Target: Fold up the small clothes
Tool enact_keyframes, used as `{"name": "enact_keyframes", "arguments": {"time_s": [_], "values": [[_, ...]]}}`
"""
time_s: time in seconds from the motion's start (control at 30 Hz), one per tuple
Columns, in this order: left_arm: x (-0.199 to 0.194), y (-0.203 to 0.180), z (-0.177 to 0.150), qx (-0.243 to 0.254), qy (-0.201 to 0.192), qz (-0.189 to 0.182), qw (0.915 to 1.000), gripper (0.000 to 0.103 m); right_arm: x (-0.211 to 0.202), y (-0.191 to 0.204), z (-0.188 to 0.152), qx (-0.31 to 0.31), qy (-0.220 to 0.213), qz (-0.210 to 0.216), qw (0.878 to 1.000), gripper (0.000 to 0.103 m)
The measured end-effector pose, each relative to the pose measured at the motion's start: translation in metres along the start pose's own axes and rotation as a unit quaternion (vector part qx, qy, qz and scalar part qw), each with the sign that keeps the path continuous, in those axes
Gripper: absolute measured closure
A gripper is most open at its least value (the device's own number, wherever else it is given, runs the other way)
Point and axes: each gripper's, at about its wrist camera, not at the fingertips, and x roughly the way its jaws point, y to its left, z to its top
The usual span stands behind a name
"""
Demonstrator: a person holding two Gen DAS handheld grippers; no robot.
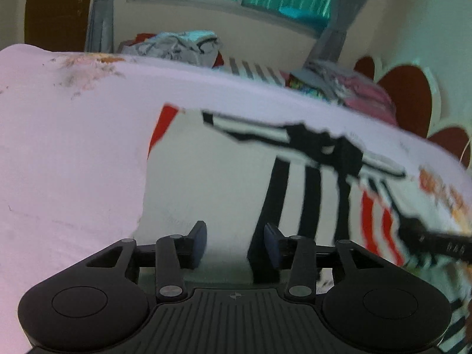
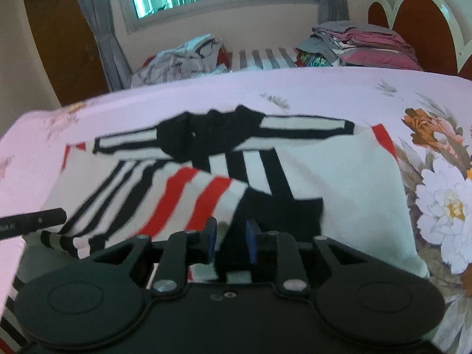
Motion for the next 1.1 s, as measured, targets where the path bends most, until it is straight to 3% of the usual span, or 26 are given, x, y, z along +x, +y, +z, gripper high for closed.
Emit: {"name": "enact_keyframes", "arguments": {"time_s": [0.17,0.3,0.6,0.87,1.1], "values": [[-0.005,-0.001,0.002,0.013,0.006,0.001,0.9999,0.06,0.0,-0.012,-0.002,-0.007,0.005,-0.034,0.999,0.082],[-0.011,-0.007,0.005,0.012,0.004,0.004,0.9999,0.06,-0.013,-0.009,-0.001,0.01,-0.002,-0.017,1.0,0.078],[-0.021,-0.027,0.004,0.022,0.008,-0.032,0.9992,0.059,-0.024,0.03,-0.001,-0.008,-0.007,0.02,1.0,0.078],[-0.005,-0.019,0.0,0.024,0.027,-0.027,0.999,0.059,-0.01,0.035,-0.01,-0.011,0.018,-0.019,1.0,0.077],[-0.004,-0.016,0.002,0.04,0.03,-0.041,0.9979,0.059,-0.024,0.047,-0.012,-0.007,0.01,-0.028,1.0,0.075]]}}
